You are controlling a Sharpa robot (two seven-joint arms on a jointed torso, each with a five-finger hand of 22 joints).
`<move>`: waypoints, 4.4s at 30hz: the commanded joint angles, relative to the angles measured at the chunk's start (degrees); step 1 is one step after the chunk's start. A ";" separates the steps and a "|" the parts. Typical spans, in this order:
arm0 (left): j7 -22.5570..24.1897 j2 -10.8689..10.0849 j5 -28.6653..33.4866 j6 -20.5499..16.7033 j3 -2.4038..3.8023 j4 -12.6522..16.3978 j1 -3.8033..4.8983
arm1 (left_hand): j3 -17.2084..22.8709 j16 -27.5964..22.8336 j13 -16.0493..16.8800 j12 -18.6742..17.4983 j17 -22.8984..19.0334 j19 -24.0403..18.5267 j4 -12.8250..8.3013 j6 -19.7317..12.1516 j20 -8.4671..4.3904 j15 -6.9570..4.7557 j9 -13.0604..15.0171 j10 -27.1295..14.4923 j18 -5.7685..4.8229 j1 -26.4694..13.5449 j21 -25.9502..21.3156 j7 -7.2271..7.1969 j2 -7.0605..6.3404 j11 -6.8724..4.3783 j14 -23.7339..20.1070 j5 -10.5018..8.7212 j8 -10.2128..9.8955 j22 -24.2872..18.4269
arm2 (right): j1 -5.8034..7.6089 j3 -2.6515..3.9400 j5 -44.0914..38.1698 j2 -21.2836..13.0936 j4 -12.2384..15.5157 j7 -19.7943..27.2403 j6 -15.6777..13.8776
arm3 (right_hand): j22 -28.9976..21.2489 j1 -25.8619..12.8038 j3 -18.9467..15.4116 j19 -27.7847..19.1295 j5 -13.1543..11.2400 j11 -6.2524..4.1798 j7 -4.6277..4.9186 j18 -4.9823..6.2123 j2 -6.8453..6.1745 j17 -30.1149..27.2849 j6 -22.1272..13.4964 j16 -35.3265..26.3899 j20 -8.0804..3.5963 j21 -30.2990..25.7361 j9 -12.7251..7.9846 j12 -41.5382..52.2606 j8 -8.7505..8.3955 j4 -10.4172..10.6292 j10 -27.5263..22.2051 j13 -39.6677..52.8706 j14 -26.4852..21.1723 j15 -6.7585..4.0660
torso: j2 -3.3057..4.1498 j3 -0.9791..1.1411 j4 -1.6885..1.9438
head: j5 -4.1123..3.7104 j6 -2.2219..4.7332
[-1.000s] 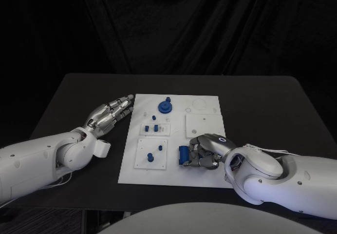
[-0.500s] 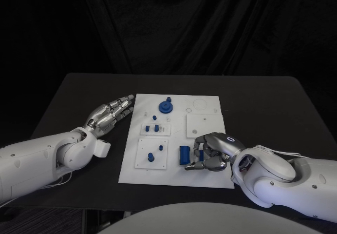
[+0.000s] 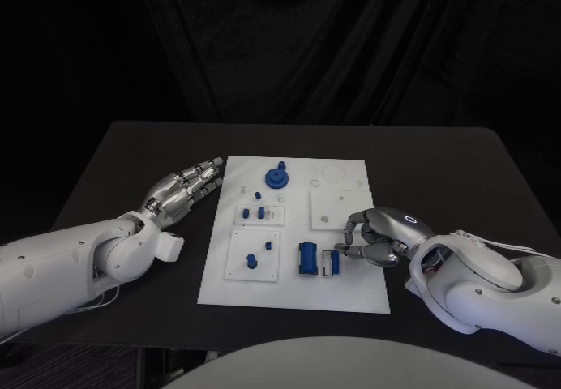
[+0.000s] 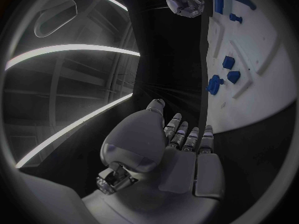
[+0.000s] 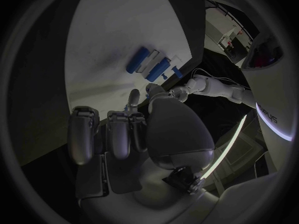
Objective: Assemble the parts on the task board
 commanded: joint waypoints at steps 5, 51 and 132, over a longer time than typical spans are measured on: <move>0.57 0.18 0.25 0.10 0.05 0.14 -0.08 | 0.09 -0.15 -0.04 -0.22 -0.05 0.08 -0.18 0.17 0.44 0.46 0.06 -0.04 -0.85 0.54 0.26 0.40 0.18 -0.05 0.10 0.37 0.05 0.08 | 0.16 -0.12 9.69 -0.48 -0.40 -7.29 10.07 | 13.39 1.06 0.20 3.89 0.25 0.34 0.21 -0.09 0.56 12.89 0.15 0.54 0.52 0.76 0.55 0.15 1.10 0.71 5.97 15.10 5.63 0.47 | 0.12 0.03 0.01 | -0.09 -0.01; 0.14 1.13 0.25 1.14 0.05 -0.86 -0.20 | 0.23 -0.15 -0.04 -0.19 -0.06 0.10 -0.21 0.13 0.51 0.53 0.05 -0.01 -0.87 0.44 0.27 0.52 0.32 0.31 0.09 0.32 0.05 0.07 | -0.08 -0.18 16.96 4.23 -2.35 -10.97 8.81 | 13.42 -7.84 -8.05 3.93 -9.35 -1.54 -1.89 -0.12 6.04 9.72 17.97 -0.68 -0.93 1.02 -5.46 0.15 -14.04 1.85 5.97 15.10 5.05 -1.12 | 0.09 0.00 0.06 | -0.30 -0.01; -0.64 1.26 0.25 1.69 0.05 -1.23 -0.53 | 0.30 -0.16 -0.09 -0.43 -0.06 0.12 -0.51 -0.10 0.55 0.61 0.02 -0.23 -0.90 0.43 0.28 0.43 0.15 0.23 0.08 0.35 -0.01 0.06 | -0.07 -0.21 16.56 1.22 -2.49 -10.30 10.67 | 12.53 -0.12 -5.06 2.86 -21.93 -0.48 -0.66 0.56 5.75 4.73 9.07 -2.64 -0.10 -1.88 6.01 0.15 -10.01 0.00 5.97 15.10 4.24 -0.27 | 0.06 0.05 0.02 | 0.28 -0.01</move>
